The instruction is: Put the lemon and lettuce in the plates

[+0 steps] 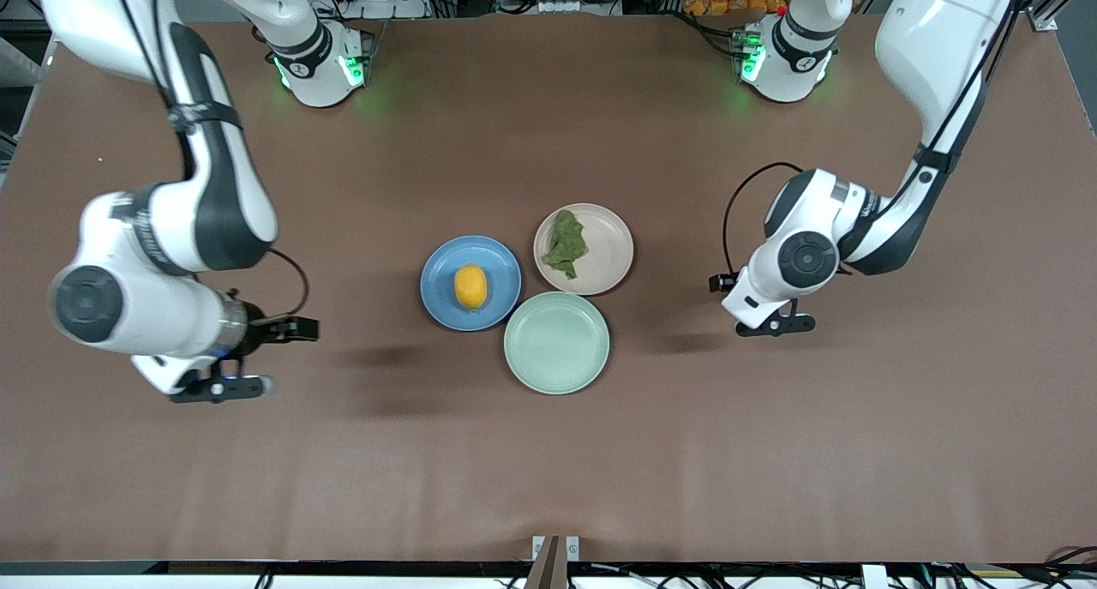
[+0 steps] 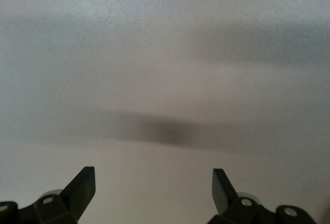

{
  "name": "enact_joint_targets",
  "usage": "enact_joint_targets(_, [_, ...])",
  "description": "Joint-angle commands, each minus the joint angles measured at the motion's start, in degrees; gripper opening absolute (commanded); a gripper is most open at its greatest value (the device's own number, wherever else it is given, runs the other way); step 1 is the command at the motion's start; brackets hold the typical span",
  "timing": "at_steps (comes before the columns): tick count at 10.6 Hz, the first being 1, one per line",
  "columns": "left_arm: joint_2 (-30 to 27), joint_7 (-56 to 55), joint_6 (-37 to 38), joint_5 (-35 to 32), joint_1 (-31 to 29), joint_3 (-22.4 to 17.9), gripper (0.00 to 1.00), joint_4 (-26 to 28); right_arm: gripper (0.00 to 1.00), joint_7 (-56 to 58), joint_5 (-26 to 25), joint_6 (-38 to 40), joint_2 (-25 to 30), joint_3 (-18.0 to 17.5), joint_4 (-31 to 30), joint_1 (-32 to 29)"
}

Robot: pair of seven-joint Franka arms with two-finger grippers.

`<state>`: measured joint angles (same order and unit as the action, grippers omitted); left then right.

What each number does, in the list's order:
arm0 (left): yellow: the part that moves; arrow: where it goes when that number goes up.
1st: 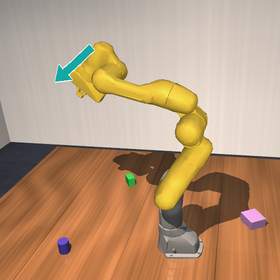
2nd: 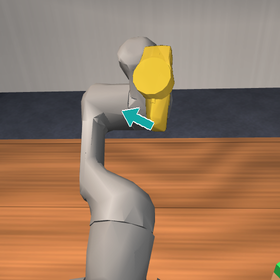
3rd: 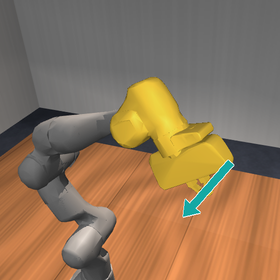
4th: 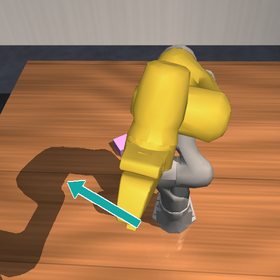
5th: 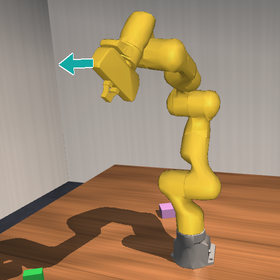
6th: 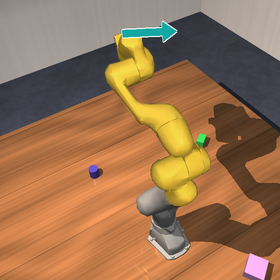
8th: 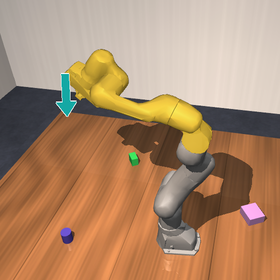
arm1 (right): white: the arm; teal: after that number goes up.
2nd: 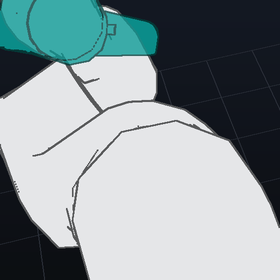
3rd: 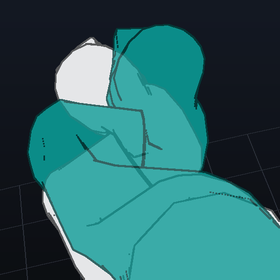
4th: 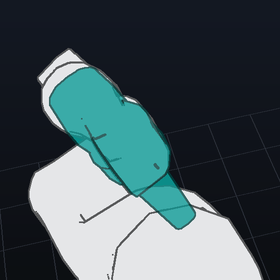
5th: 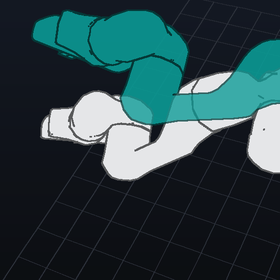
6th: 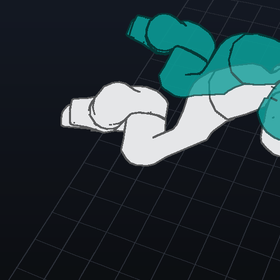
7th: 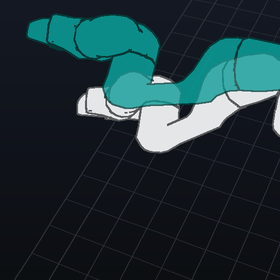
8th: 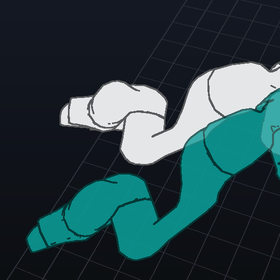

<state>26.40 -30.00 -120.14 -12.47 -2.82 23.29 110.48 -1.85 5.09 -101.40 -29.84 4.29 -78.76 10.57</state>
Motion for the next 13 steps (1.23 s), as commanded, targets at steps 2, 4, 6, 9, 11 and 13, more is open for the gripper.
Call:
enact_joint_targets(2, [-12.8,12.4,0.2,9.8,6.6,-10.4,1.00,4.2,1.00,6.2,-0.5,1.6,3.4,-0.9,-1.2,-4.5])
enact_joint_targets(4, [-16.6,12.9,0.1,10.9,5.7,-10.7,1.00,2.3,1.00,6.5,-0.6,1.6,5.3,0.2,-2.4,-5.0])
enact_joint_targets(6, [-20.2,12.9,0.2,11.5,6.5,-12.7,1.00,0.7,1.00,6.6,-0.6,1.4,7.5,2.2,-4.7,-5.0])
enact_joint_targets(9, [-23.4,12.9,0.5,11.6,6.5,-13.0,1.00,-2.4,1.00,6.6,-0.6,0.8,11.5,3.9,-8.2,-5.0])
enact_joint_targets(11, [-24.6,12.9,3.2,14.2,5.8,-13.0,1.00,-5.7,1.00,6.8,-0.6,0.8,14.9,3.9,-10.8,-5.8])
enact_joint_targets(13, [-26.2,12.9,6.3,14.1,6.2,-13.0,1.00,-6.3,1.00,6.6,-0.6,0.8,17.6,3.9,-11.8,-6.0])
